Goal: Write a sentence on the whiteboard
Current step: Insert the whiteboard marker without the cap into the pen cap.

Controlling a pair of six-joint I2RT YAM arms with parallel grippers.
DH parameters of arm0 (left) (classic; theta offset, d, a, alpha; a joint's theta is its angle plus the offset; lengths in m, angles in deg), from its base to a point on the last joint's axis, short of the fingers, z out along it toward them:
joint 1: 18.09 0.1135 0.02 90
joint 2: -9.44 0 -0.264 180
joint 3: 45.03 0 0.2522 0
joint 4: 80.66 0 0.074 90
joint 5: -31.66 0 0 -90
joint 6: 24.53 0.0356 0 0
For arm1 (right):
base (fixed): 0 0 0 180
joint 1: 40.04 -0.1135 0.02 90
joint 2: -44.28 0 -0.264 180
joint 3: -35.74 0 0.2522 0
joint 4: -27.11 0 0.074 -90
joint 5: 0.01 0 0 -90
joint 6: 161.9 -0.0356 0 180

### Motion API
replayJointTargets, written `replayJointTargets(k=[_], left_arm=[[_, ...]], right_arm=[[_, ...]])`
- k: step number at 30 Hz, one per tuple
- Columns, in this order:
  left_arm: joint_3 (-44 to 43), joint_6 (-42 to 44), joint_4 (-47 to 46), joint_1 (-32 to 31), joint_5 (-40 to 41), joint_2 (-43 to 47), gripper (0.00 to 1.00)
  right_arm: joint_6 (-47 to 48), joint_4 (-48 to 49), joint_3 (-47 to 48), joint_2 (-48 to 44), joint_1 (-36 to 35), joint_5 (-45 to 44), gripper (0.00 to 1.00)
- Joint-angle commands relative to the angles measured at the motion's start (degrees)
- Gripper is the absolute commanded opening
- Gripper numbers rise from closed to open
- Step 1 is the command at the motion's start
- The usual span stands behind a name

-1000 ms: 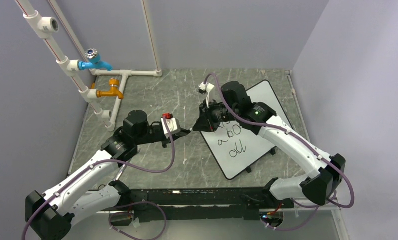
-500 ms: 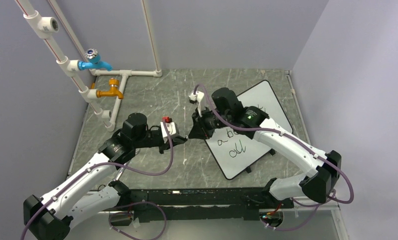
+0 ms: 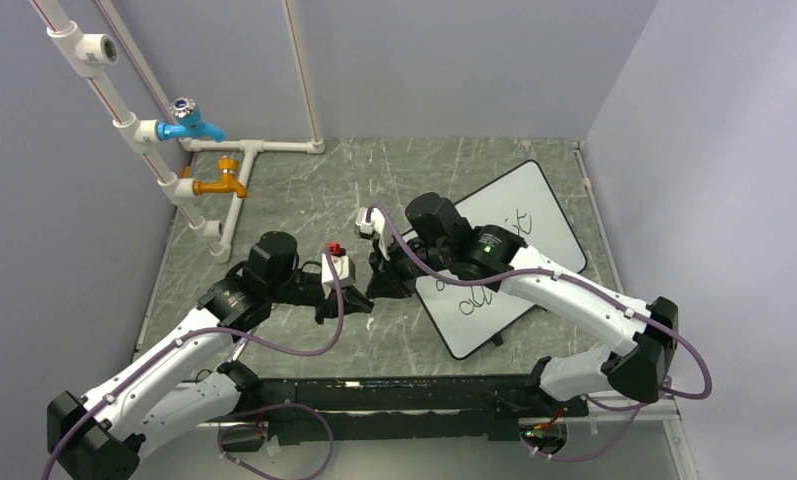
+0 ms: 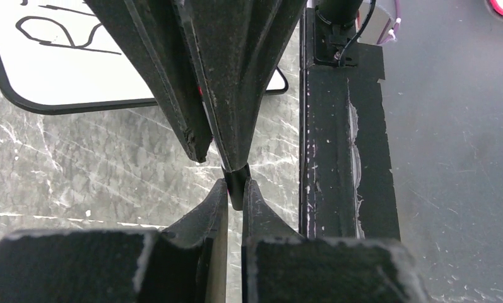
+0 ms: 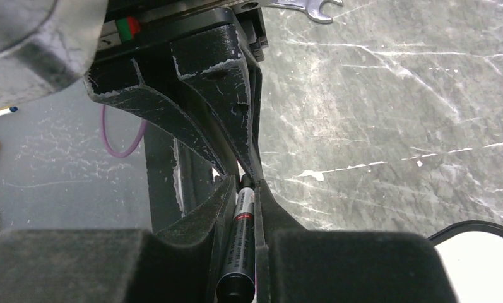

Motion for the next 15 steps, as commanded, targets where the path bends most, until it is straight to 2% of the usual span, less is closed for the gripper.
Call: replayJointTargets(k=[1,3,10,12,15], left_arm=[[-3.9,1.0,-17.3,-0.5,-5.1,1.7,0.0],[-4.0,1.6,-17.1,-0.5,-4.3,1.8,0.02],[-4.0,2.3,-15.2,-0.3,-3.6,1.6,0.37],[-4.1,2.0,-15.2,-0.3,-4.2,1.3,0.41],[-4.2,1.7,-15.1,-0.2,-4.8,0.7,0.42]], right_arm=[[0.0,4.4,-2.3,0.0,-2.1,2.3,0.0],[-0.4,4.3,-2.8,-1.0,-2.2,1.1,0.0],[-1.9,5.4,-4.7,-4.9,-2.1,-1.0,0.0],[-2.5,6.1,-4.7,-5.6,-2.0,-1.1,0.0],[-3.2,7.1,-4.6,-6.1,-2.0,-1.1,0.0]])
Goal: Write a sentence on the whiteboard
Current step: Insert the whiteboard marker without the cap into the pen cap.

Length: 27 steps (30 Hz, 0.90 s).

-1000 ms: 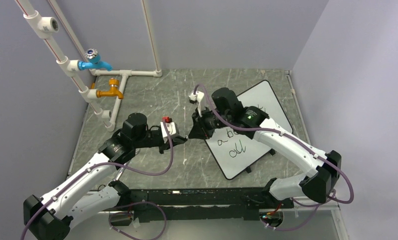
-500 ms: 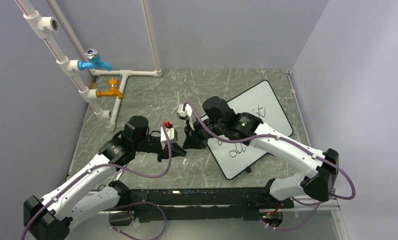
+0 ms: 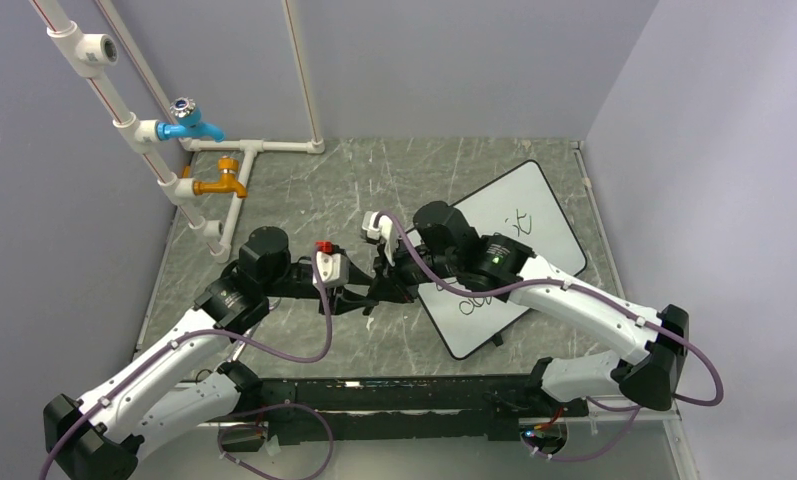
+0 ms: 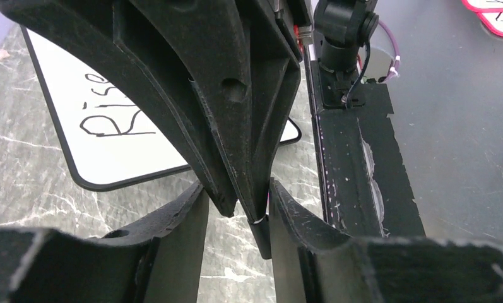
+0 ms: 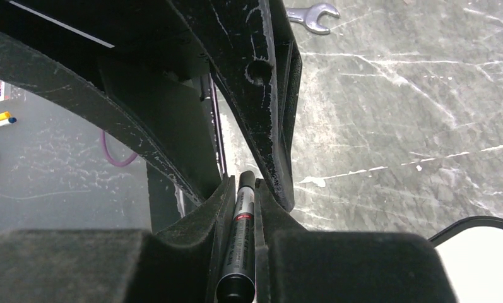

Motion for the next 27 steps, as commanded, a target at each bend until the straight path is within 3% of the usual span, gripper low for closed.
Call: replayJointTargets(k=[1,5,19,24,27], left_arm=[[-2.8,0.5,-6.2,0.1,-2.1,-0.1,0.41],[-3.4,0.1,-5.2,0.0,-1.5,-0.9,0.38],[-3.3,-2.6,-6.5,0.7,2.1,-1.2,0.48],[-2.9,-4.5,-9.0,1.0,0.4,-1.3,0.39],[-2.7,-5.9,-10.5,1.2,-0.1,-1.5,0.27]], right_arm=[[-1.9,3.1,-0.3,-2.4,-0.7,0.8,0.0],[-2.2,3.9,-0.4,-3.5,-0.7,-0.8,0.0],[-4.4,5.5,-1.5,-8.7,0.3,-4.0,0.0],[-5.2,6.9,-1.0,-7.8,0.3,-2.6,0.0],[-5.6,8.0,-0.1,-7.1,0.3,-1.7,0.0]])
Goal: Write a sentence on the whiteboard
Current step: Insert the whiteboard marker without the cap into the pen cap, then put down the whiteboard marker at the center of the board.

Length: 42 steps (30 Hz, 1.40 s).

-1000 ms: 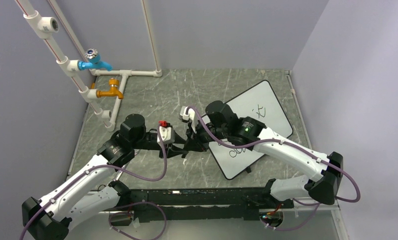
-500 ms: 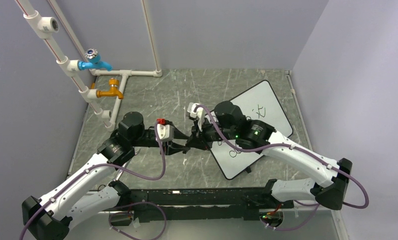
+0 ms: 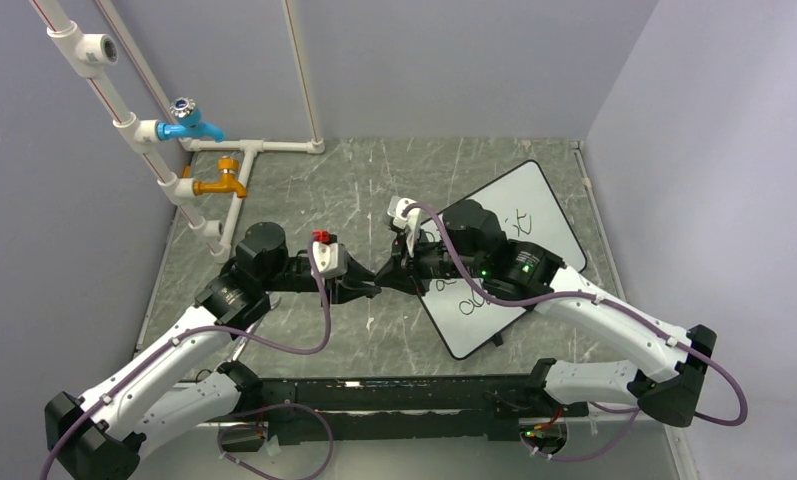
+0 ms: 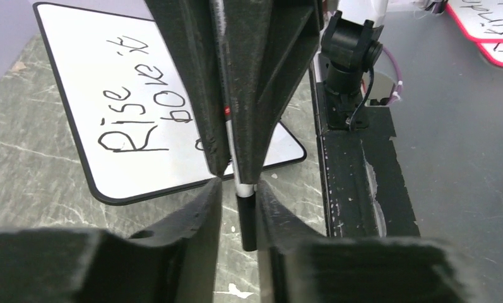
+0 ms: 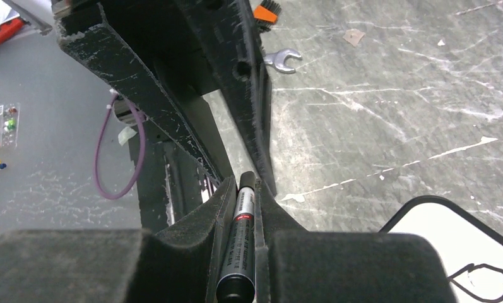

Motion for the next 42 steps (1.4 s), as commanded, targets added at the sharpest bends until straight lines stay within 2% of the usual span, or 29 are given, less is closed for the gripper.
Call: replayJointTargets(k=[1,7,10,11,13,14,19,20,21,23,30,35,42], left_arm=[[-1.7,-2.0,-5.5,0.7,-0.5,-0.7,0.21],[-1.2,-4.3,-8.2,0.9,-2.5,-0.5,0.01],[-0.8,-5.7,-9.3,1.2,-2.5,-0.3,0.0],[-0.9,-5.8,-9.2,1.2,-2.2,-0.4,0.0],[-1.0,-5.9,-8.9,1.4,-1.2,-0.3,0.0],[-1.1,-5.9,-8.6,1.5,-0.4,-0.3,0.0],[-1.1,-6.3,-8.7,2.2,2.1,0.0,0.0],[-1.0,-6.4,-8.8,2.4,2.4,0.1,0.0],[-0.9,-6.5,-9.0,2.6,2.9,0.3,0.0],[-1.0,-6.8,-8.7,2.9,4.7,0.5,0.0],[-2.2,-8.1,-5.6,3.3,12.8,1.5,0.0],[-4.5,-15.4,-3.5,3.2,20.4,0.6,0.0],[-8.2,-27.9,13.1,3.3,35.7,-2.3,0.0]], right_arm=[[-2.2,4.5,1.8,0.7,-0.4,3.4,0.0],[-3.1,5.9,1.4,2.4,-0.4,3.9,0.0],[-4.5,7.3,1.0,2.3,-0.5,2.5,0.0],[-5.0,7.5,0.9,2.0,-0.4,1.7,0.06],[-5.8,7.5,1.0,1.3,-0.5,-1.1,0.27],[-6.2,7.3,1.2,0.9,-0.4,-2.8,0.34],[-8.9,5.6,2.0,-2.0,-0.4,-13.7,0.61],[-9.4,5.3,2.2,-2.8,-0.4,-15.5,0.7],[-9.8,4.8,2.4,-3.5,-0.5,-17.1,0.87],[-10.7,3.8,2.6,-4.8,-0.4,-20.5,0.99],[-13.6,-0.1,1.7,-9.1,-0.4,-32.1,1.0],[-14.4,-2.0,0.1,-12.6,-0.4,-36.6,1.0],[-15.7,-4.5,-2.7,-16.5,-0.5,-40.4,1.0]])
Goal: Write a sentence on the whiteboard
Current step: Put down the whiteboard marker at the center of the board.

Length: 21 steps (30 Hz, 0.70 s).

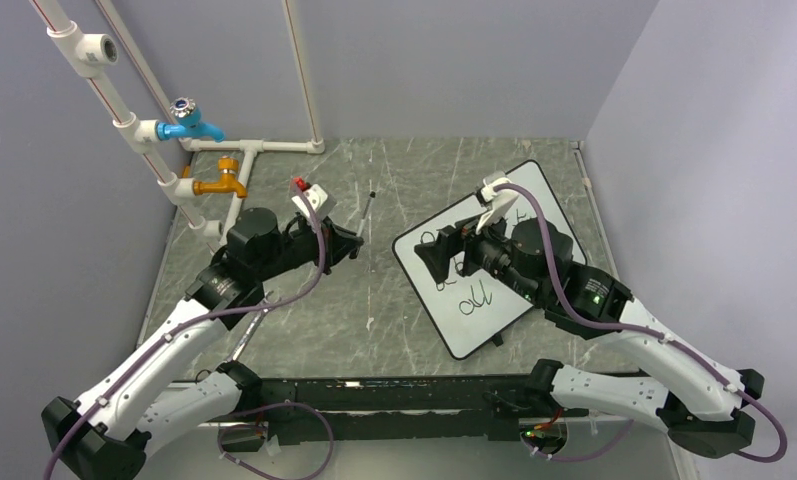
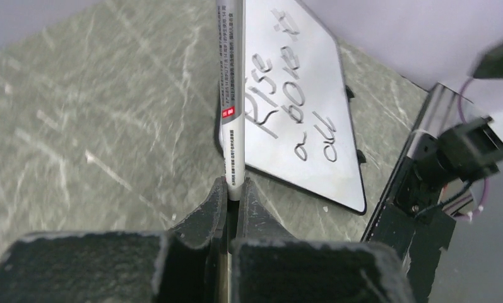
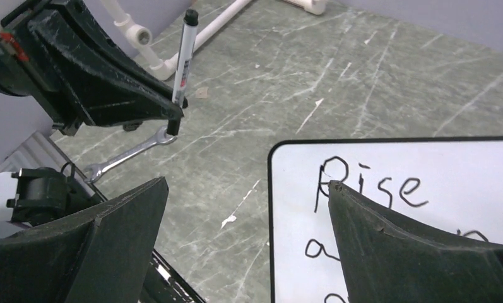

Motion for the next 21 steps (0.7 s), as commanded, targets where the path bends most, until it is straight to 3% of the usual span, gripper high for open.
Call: replayJointTargets(k=[1,8,15,21], left_arm=[[-2.2,-12.1,11.5,0.2,12.0,-1.7,0.0],[9.7,-23.2,11.9,0.1,19.5,3.6,0.0],[18.8,-29.1,14.5,-0.8,24.6,7.5,0.0],[26.2,-34.8,10.8,-3.8,28.9,7.6,0.0]], right_arm=[[-1.9,-1.6,-1.8,-2.3,-0.2,-5.0,1.0],[-3.4,-1.3,-3.6,-3.1,-0.2,-5.9,1.0],[-4.1,-1.1,-5.0,-2.9,-0.2,-5.3,1.0],[-5.2,-1.7,-5.8,-3.1,-0.2,-5.3,1.0]])
